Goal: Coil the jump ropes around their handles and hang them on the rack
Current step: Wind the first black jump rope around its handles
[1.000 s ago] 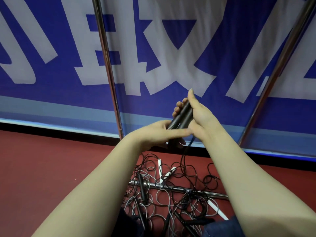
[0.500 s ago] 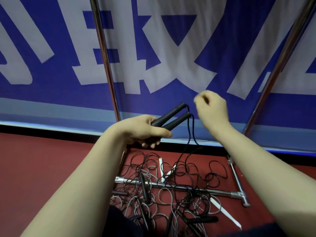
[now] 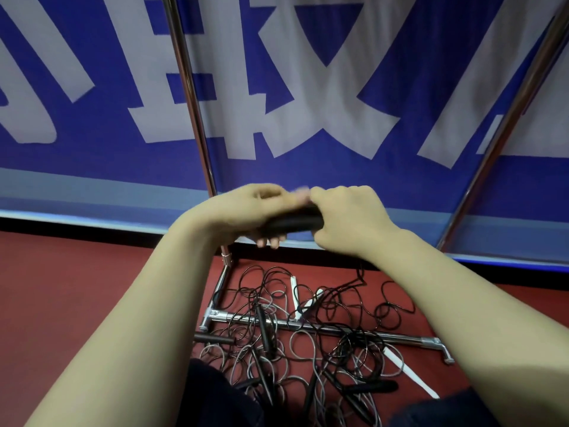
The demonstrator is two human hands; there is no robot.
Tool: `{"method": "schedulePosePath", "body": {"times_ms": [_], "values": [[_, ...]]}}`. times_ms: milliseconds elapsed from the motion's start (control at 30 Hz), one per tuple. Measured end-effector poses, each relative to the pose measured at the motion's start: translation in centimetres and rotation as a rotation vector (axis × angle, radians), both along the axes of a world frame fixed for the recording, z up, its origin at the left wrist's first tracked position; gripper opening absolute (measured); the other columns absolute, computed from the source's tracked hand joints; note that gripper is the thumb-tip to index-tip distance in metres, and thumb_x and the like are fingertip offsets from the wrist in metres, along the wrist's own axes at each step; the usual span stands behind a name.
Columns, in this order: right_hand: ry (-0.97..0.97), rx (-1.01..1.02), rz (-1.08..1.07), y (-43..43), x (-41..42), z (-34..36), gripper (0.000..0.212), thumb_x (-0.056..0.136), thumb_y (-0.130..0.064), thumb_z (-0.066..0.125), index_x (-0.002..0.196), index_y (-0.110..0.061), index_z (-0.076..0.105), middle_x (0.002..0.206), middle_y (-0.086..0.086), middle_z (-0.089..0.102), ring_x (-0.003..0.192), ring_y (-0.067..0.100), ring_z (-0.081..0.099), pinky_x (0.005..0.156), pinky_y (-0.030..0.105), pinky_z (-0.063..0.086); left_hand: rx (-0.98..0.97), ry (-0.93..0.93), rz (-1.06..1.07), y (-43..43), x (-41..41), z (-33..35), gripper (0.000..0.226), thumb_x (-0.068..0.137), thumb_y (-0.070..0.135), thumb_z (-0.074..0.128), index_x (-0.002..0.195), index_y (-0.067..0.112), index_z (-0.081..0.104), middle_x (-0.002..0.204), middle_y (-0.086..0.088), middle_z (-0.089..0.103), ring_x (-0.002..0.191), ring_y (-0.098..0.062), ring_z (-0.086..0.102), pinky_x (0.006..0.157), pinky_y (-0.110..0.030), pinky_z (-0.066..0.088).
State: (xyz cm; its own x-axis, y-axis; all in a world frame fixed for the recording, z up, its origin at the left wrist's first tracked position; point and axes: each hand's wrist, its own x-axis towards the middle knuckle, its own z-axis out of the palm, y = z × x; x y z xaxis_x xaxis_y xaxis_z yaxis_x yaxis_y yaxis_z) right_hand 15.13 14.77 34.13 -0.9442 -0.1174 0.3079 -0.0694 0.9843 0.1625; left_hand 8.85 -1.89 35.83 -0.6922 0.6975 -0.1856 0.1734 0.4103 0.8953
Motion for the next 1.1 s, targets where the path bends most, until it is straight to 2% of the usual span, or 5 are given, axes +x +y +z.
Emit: {"method": "schedulePosePath", "body": {"times_ms": [167, 367, 567, 900, 1100], "values": [[0.047, -0.181, -0.163, 0.2, -0.4, 0.6, 0.014, 0.082, -0.018, 0.054, 0.085, -0.014, 0.041, 0.063, -0.001, 0.04, 0.051, 0.016, 0.034, 0.048, 0.029, 0.02, 0.324, -0.129, 0.375, 0.7, 0.2, -0.2, 0.062, 0.101, 0.059, 0.028, 0.1, 0.007, 0.063, 0.058, -0.007, 0.061, 0.05, -0.017, 0.053, 0.044, -0.023, 0.041], [0.031, -0.17, -0.147, -0.8, 0.1, 0.6, 0.015, 0.084, -0.018, 0.054, 0.088, -0.014, 0.04, 0.063, -0.002, 0.038, 0.05, 0.015, 0.033, 0.047, 0.028, 0.02, 0.374, -0.102, 0.547, 2.0, 1.6, 0.0, 0.057, 0.1, 0.061, 0.031, 0.081, 0.013, 0.055, 0.049, -0.001, 0.052, 0.043, -0.013, 0.045, 0.044, -0.021, 0.036], [0.012, -0.187, -0.109, -0.8, 0.8, 0.6, 0.02, 0.084, -0.021, 0.055, 0.088, -0.015, 0.037, 0.064, -0.004, 0.038, 0.051, 0.013, 0.034, 0.047, 0.029, 0.021, 0.314, -0.018, 0.569, 2.3, 1.5, -0.2, 0.047, 0.099, 0.053, 0.044, 0.071, 0.016, 0.044, 0.041, 0.006, 0.046, 0.041, -0.012, 0.044, 0.041, -0.019, 0.033], [-0.058, -0.378, -0.088, -0.9, 1.3, 0.5, 0.024, 0.081, -0.033, 0.059, 0.086, -0.018, 0.041, 0.075, -0.005, 0.049, 0.068, 0.02, 0.047, 0.058, 0.031, 0.031, 0.239, 0.35, 0.53, 3.5, 1.6, -0.9, 0.043, 0.104, 0.039, 0.037, 0.071, 0.011, 0.044, 0.058, -0.001, 0.045, 0.043, -0.007, 0.038, 0.042, -0.014, 0.033], [0.002, -0.554, -0.011, -0.8, 1.2, -0.3, 0.022, 0.088, -0.028, 0.06, 0.09, -0.018, 0.04, 0.072, -0.003, 0.052, 0.066, 0.023, 0.052, 0.055, 0.031, 0.035, 0.316, 0.274, 0.472, 3.9, 2.1, -0.3, 0.057, 0.102, 0.048, 0.036, 0.083, -0.001, 0.057, 0.059, -0.008, 0.054, 0.043, -0.008, 0.043, 0.042, -0.015, 0.036]]}}
